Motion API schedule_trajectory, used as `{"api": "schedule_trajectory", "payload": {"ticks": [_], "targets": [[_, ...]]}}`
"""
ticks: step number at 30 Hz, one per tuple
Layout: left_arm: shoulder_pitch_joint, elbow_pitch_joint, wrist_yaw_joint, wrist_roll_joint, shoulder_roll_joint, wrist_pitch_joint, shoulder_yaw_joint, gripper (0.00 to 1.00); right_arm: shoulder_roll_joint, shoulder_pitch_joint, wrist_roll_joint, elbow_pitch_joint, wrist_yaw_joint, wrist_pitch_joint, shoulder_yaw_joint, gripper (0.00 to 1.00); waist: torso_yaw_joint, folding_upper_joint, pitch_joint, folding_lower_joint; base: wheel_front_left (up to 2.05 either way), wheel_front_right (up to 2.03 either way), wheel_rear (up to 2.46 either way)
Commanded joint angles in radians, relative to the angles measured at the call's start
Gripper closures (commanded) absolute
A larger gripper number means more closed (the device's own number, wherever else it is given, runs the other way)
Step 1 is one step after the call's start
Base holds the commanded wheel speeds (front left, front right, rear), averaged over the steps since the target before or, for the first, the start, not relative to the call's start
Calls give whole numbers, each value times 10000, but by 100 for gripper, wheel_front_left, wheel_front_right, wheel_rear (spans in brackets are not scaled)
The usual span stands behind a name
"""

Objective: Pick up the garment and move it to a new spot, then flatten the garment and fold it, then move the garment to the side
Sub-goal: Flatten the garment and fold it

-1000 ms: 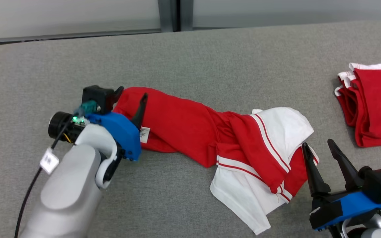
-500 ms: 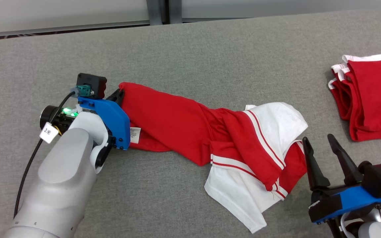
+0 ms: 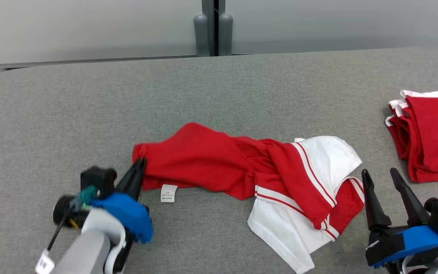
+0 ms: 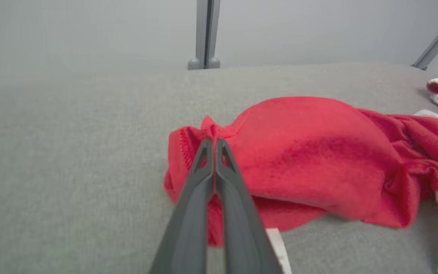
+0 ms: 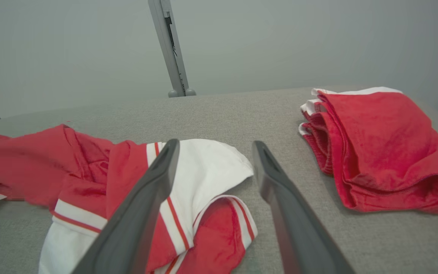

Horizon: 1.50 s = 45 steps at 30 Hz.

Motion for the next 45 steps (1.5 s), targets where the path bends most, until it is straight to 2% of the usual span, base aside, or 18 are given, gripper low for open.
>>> {"api": "schedule_trajectory", "payload": {"ticks": [1,2,3,4,6,10,11,12,18,23,26,34,45], "targets": [[874,-588,332,-231,154,94,165,100,34,140,43,-18,0,3,-59,0,75,1,-61,2,0,0,0],[1408,-976,536,-336,242,190,230,100,46,187,54,-40,0,16,-82,0,129,1,-89,2,0,0,0],[1408,-976,536,-336,242,190,230,100,46,187,54,-40,0,16,-82,0,129,1,-89,2,0,0,0],[2332,-1629,890,-534,351,391,289,100,61,293,70,-81,0,46,-171,0,276,1,-150,2,0,0,0],[3051,-2131,1155,-711,419,574,352,100,70,377,65,-112,0,77,-210,0,362,1,-190,2,0,0,0],[3949,-2432,1342,-1107,385,749,387,100,92,453,-22,-225,0,173,-268,0,485,1,-279,2,0,0,0],[4027,-2428,1359,-1154,290,654,425,79,93,479,-35,-261,0,196,-283,0,510,1,-306,2,0,0,0],[4034,-2422,1357,-1133,258,481,466,0,95,504,-54,-305,0,232,-279,0,525,1,-334,2,0,0,0],[3888,-2617,1466,-890,76,-714,650,0,88,657,-234,-567,0,363,-413,0,581,1,-593,2,0,0,0],[3702,-3421,1903,-238,325,-1339,920,0,88,803,-404,-969,0,652,-513,0,579,1,-876,2,0,0,0],[3539,-3919,2071,116,559,-1438,1031,0,103,857,-473,-1186,0,813,-535,0,570,1,-1002,2,0,0,0],[3447,-4159,2157,543,1324,-1238,1112,0,126,1184,-595,-1554,0,1135,-582,0,535,1,-1286,2,0,0,0],[3554,-4428,2299,548,1445,-1116,1053,0,175,1316,-613,-1805,0,1268,-562,0,548,1,-1234,2,0,0,0]]}}
